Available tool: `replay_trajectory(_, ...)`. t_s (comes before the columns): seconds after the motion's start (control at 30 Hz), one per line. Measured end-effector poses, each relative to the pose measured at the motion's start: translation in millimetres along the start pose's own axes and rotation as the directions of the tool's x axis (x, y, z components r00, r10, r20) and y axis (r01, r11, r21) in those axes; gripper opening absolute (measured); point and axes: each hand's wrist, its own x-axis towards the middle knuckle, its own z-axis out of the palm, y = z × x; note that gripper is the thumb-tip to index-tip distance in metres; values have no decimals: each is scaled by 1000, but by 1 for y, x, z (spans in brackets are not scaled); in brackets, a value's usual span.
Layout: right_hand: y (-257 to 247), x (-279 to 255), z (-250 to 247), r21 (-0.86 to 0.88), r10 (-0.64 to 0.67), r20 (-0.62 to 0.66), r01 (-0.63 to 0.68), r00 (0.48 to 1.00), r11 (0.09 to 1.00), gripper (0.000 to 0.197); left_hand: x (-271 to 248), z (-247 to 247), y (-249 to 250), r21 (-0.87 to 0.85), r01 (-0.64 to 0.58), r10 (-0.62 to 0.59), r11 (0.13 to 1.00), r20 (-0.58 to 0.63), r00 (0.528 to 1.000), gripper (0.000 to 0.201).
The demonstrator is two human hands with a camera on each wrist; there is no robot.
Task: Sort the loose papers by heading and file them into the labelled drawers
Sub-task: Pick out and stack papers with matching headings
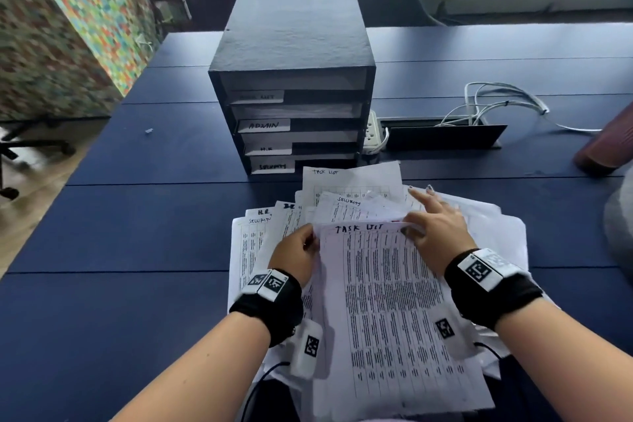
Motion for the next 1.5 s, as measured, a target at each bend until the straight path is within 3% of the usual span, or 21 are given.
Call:
replay_trajectory(0.13, 3, -8, 11, -14, 25, 126, -23, 992, 1000, 23, -3, 7, -2, -45, 51, -48, 998, 65, 997, 25)
replay_trajectory(0.3, 15, -22, 27, 5, 14, 110, -15, 994, 1000, 23, 0, 5, -13, 31, 149, -144, 988, -122, 982, 21)
replay_trajectory(0.5, 21, -19, 23, 14, -42, 90, 40, 995, 999, 21, 0, 10, -12, -33, 241, -243, 970, -176, 954, 28)
replay_trajectory(0.6, 27, -11, 18, 95, -25, 4, 25, 1000, 995, 14, -5, 14, -12, -12, 230, -229, 973, -154, 961, 23)
replay_trajectory(0.7, 32, 1, 8, 115, 20, -26, -17, 999, 993, 17, -14, 20, -15, -62, 249, -253, 966, -51, 966, 16)
replay_trajectory(0.83, 31, 11, 8, 98, -22, 157, 7, 987, 995, 15, -23, 20, -19, -60, 217, -216, 974, 22, 976, 32)
replay_trajectory(0.9, 29, 13, 11, 72, -39, 252, 21, 967, 997, 18, -24, 17, -18, -21, 199, -198, 980, 55, 979, 30)
replay_trajectory(1.0, 27, 11, 18, 31, -50, 310, 42, 949, 999, 27, -18, 12, -19, 25, 199, -199, 980, -13, 980, 24)
replay_trajectory(1.13, 22, 1, 28, 81, -103, 259, 85, 960, 993, 20, -7, 5, -18, 19, 271, -262, 962, -201, 944, 34)
replay_trajectory(1.23, 19, -7, 31, 120, -164, 213, 140, 963, 983, 19, -3, 4, -16, -82, 323, -333, 943, -214, 918, 39)
replay_trajectory(1.4, 26, -13, 35, 191, -253, 100, 231, 962, 954, 16, 3, 3, -17, -67, 249, -257, 966, -302, 918, 32)
replay_trajectory(1.5, 32, -6, 27, 239, -281, -54, 285, 958, 928, 12, 8, -5, -12, -44, 210, -212, 977, -346, 914, 20)
